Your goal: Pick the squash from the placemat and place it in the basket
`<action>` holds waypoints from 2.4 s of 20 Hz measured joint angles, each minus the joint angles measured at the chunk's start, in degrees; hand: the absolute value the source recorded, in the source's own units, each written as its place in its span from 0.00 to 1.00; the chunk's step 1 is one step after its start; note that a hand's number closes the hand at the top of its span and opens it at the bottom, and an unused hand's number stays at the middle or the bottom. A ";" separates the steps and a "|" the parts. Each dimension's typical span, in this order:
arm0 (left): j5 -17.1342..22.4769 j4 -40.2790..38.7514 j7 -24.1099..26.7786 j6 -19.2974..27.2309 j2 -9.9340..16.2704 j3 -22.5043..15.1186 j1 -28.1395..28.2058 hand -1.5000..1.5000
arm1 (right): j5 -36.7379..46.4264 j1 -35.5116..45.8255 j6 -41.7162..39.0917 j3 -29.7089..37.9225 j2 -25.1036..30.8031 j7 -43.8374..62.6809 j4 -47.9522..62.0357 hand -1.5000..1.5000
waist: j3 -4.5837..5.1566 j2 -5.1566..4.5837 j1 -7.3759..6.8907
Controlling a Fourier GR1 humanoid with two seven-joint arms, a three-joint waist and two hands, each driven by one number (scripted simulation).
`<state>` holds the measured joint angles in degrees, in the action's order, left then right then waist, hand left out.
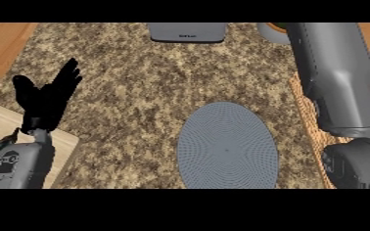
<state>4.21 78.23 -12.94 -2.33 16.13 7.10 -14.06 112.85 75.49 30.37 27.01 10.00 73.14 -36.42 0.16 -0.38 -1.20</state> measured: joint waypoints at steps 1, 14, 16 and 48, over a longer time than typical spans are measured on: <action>-0.20 0.08 0.04 0.17 -0.25 -0.21 0.34 0.50 | 0.86 -0.57 -0.33 0.80 0.02 0.01 -0.54 1.00 | -0.02 0.06 0.12; 0.31 1.18 1.05 -0.26 0.30 1.32 3.09 0.50 | 4.45 -13.81 -0.73 6.55 -4.78 -4.24 -15.08 1.00 | -0.14 0.72 1.67; 0.30 2.21 -0.20 0.25 -0.06 1.14 3.04 0.50 | 4.41 -16.46 -0.24 7.27 -5.91 -4.91 -17.72 1.00 | -0.17 0.69 1.59; -0.52 1.51 -0.38 -0.03 -0.26 1.77 2.38 0.50 | -6.33 -44.14 7.26 7.37 -10.02 -7.76 -70.75 0.00 | -0.14 1.22 1.99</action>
<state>3.69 79.73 -13.33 -2.36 15.87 8.87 -11.68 106.53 31.35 37.63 34.38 -0.01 65.38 -107.16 0.02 0.84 0.78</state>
